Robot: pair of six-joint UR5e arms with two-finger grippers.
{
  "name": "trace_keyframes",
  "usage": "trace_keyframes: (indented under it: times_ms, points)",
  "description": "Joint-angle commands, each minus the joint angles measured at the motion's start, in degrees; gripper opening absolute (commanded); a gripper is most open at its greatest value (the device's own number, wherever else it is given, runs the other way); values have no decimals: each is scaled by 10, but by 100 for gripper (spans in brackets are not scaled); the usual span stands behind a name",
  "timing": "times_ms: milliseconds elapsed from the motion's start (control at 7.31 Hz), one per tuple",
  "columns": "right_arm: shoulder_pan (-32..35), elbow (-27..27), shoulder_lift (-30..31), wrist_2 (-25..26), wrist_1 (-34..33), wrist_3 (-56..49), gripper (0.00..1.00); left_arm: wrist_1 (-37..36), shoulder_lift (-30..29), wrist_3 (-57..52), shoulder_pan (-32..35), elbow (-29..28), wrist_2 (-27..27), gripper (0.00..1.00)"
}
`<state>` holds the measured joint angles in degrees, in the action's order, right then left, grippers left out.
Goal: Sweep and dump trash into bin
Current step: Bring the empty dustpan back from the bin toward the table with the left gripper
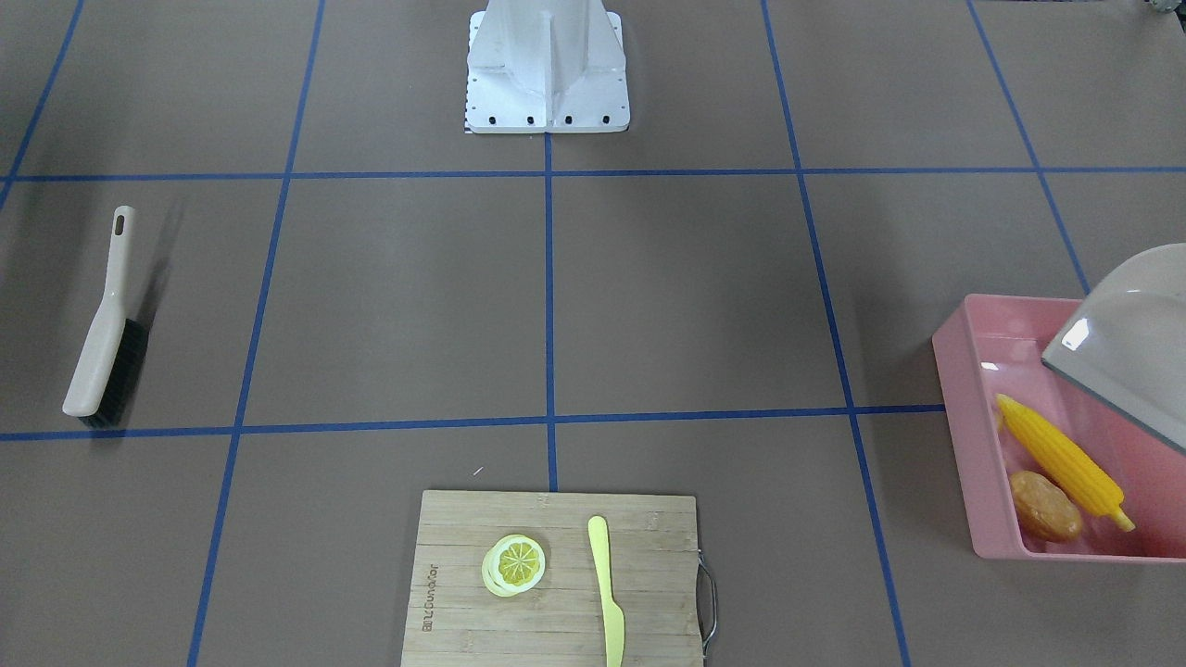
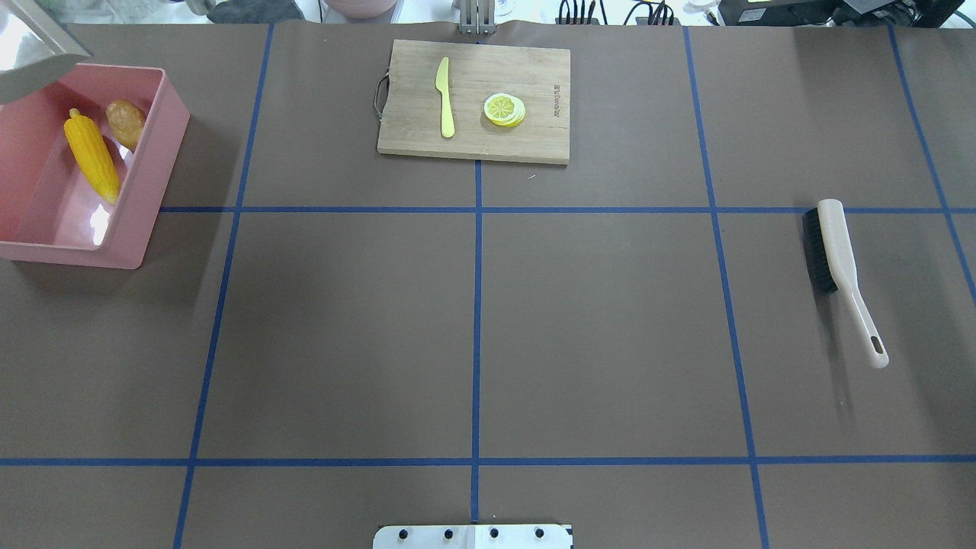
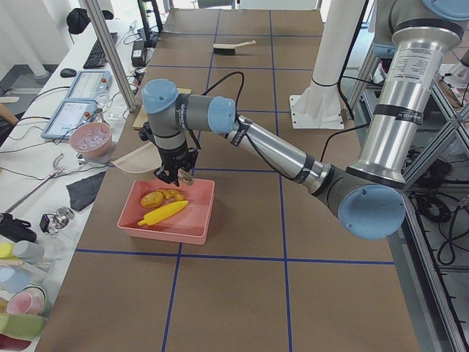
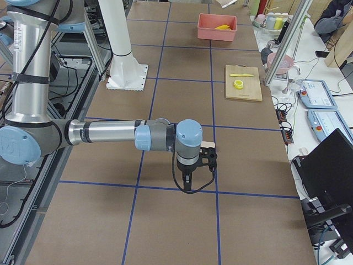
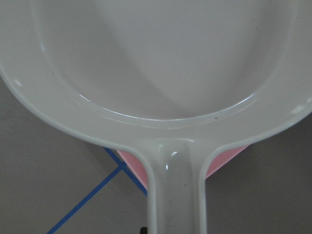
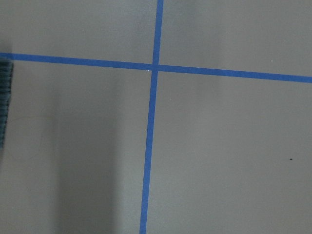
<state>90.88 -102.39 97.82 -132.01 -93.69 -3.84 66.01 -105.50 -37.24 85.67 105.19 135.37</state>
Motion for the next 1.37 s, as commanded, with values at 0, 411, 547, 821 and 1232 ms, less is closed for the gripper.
trace_keyframes:
  times_ms: [0, 411, 547, 821, 1232]
  points:
    - [0, 0, 0, 0, 0, 0, 100, 23, -42, 25, -90, 16, 3, 0]
    - [0, -1, -1, 0, 0, 0, 100, 85, -63, 24, -215, 26, -26, 0]
    - [0, -1, 0, 0, 0, 0, 100, 100, -61, 23, -253, 37, -40, 0]
    - [0, -1, 0, 0, 0, 0, 100, 126, -61, 24, -316, 38, -62, 0]
    - [0, -1, 0, 0, 0, -1, 100, 150, -59, 27, -396, 35, -106, 0]
